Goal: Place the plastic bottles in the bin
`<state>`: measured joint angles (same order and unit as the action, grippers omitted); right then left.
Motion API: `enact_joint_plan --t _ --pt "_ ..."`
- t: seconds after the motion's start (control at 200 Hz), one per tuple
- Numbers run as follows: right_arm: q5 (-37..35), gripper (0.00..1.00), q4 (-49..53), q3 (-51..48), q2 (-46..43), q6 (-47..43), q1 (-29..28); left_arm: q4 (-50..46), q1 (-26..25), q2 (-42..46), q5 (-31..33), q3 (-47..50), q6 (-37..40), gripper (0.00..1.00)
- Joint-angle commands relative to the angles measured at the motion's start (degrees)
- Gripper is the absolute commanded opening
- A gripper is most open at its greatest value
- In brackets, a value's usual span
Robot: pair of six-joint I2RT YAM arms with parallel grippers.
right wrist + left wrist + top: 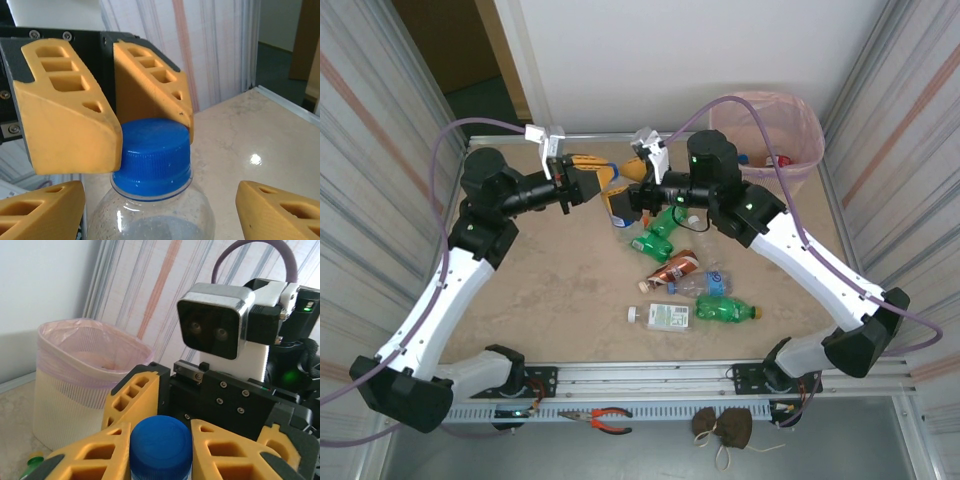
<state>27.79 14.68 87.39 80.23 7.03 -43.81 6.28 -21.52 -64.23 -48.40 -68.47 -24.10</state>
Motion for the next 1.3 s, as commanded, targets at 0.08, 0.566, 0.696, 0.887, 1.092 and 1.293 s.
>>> enact_joint_plan --t 0.08,0.566,0.696,0.887,1.092,1.293 --pt "2.93 0.75 2.62 2.07 -0.1 -2.41 -0.06 2.42 -0.58 0.33 -2.03 -2.64 1.12 0.02" --pt "2.55 0.6 3.96 3.13 -0.5 -2.42 -0.04 3.21 -1.36 -0.17 -1.89 -3.16 0.63 0.02" --pt "2.37 0.55 3.94 3.1 -1.01 -2.42 0.08 3.12 -1.48 0.07 -1.33 -3.08 0.63 0.04" --pt "1.85 0.51 3.66 2.97 -1.99 -2.28 0.69 2.06 -1.42 1.59 2.55 -2.59 1.18 0.44" --pt "-1.18 0.51 3.29 2.28 -3.69 -0.48 4.59 -1.03 -1.42 5.5 8.71 -0.96 4.21 0.58" --pt "-3.65 0.5 2.35 2.73 -5.18 4.72 13.77 -2.01 -1.31 8.34 11.93 1.23 5.3 0.61"
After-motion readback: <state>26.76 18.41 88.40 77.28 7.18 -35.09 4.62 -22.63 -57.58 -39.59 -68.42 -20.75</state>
